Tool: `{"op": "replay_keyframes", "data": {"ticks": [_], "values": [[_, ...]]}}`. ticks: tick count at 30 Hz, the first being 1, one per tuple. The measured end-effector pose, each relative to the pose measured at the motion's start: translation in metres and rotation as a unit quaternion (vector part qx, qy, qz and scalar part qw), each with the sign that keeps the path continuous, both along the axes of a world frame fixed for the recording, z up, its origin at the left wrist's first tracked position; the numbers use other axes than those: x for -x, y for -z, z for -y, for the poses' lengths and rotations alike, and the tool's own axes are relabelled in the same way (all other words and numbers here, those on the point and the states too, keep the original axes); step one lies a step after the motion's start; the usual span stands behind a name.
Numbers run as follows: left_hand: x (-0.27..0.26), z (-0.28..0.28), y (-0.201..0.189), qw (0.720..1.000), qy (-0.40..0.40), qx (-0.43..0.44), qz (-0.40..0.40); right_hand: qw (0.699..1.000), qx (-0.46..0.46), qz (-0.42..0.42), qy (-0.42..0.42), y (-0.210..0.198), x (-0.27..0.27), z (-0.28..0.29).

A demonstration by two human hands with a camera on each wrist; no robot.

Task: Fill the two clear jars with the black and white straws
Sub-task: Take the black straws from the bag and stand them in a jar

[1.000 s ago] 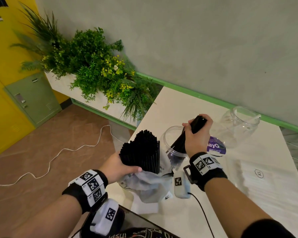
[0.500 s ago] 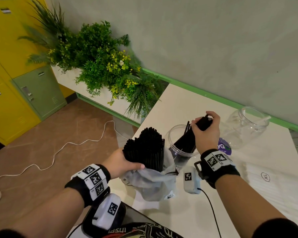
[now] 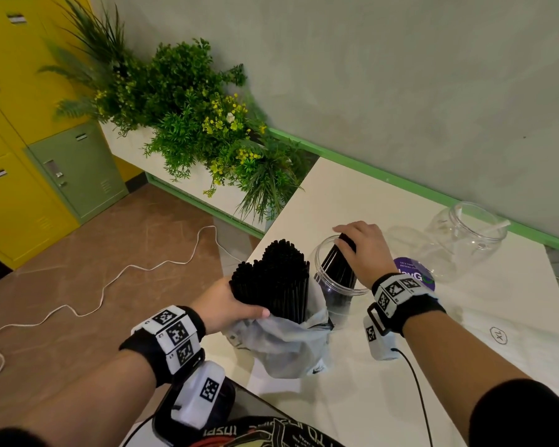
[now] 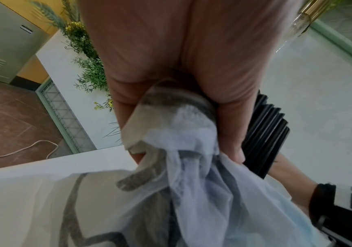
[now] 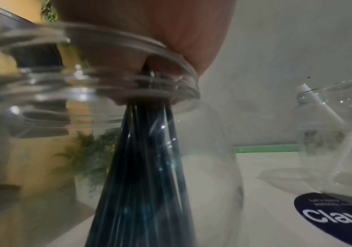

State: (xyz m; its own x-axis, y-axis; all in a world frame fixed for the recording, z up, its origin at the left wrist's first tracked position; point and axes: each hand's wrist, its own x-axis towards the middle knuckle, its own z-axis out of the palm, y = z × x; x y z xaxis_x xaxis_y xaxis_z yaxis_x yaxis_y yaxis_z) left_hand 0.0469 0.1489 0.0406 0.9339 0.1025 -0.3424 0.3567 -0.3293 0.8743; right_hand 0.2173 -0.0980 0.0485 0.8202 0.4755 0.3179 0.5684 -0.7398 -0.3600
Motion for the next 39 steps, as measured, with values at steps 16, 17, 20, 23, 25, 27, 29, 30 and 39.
{"op": "replay_keyframes", "data": {"ticks": [16,17,20,23,25,27,29,30,39], "values": [[0.006,0.004,-0.011,1.000,0.011,-0.007,0.010,0.995,-0.058,0.039,0.069,-0.014,0.006,0.006],[0.006,0.004,-0.011,1.000,0.011,-0.009,0.010,0.995,-0.048,0.032,0.079,-0.016,0.005,0.007],[0.005,0.004,-0.010,1.000,0.012,-0.017,0.010,0.995,-0.023,0.020,0.094,-0.018,0.003,0.011],[0.004,0.003,-0.007,1.000,0.015,-0.017,0.006,0.993,-0.014,0.094,0.071,-0.023,0.010,0.019],[0.002,0.000,-0.003,1.000,0.014,-0.016,0.002,0.981,0.007,0.191,0.031,-0.026,0.014,0.026],[0.002,-0.001,-0.001,1.000,0.019,-0.016,0.004,0.978,0.026,0.205,0.022,-0.028,0.015,0.030],[0.001,0.000,-0.001,1.000,0.024,-0.010,0.008,0.975,0.055,0.214,0.017,-0.027,0.013,0.032],[0.002,0.000,-0.001,1.000,0.025,-0.007,0.010,0.976,0.074,0.205,0.023,-0.025,0.012,0.032],[0.005,0.000,0.001,1.000,0.009,-0.010,-0.001,0.993,-0.040,0.062,0.090,-0.042,0.051,0.024]]}}
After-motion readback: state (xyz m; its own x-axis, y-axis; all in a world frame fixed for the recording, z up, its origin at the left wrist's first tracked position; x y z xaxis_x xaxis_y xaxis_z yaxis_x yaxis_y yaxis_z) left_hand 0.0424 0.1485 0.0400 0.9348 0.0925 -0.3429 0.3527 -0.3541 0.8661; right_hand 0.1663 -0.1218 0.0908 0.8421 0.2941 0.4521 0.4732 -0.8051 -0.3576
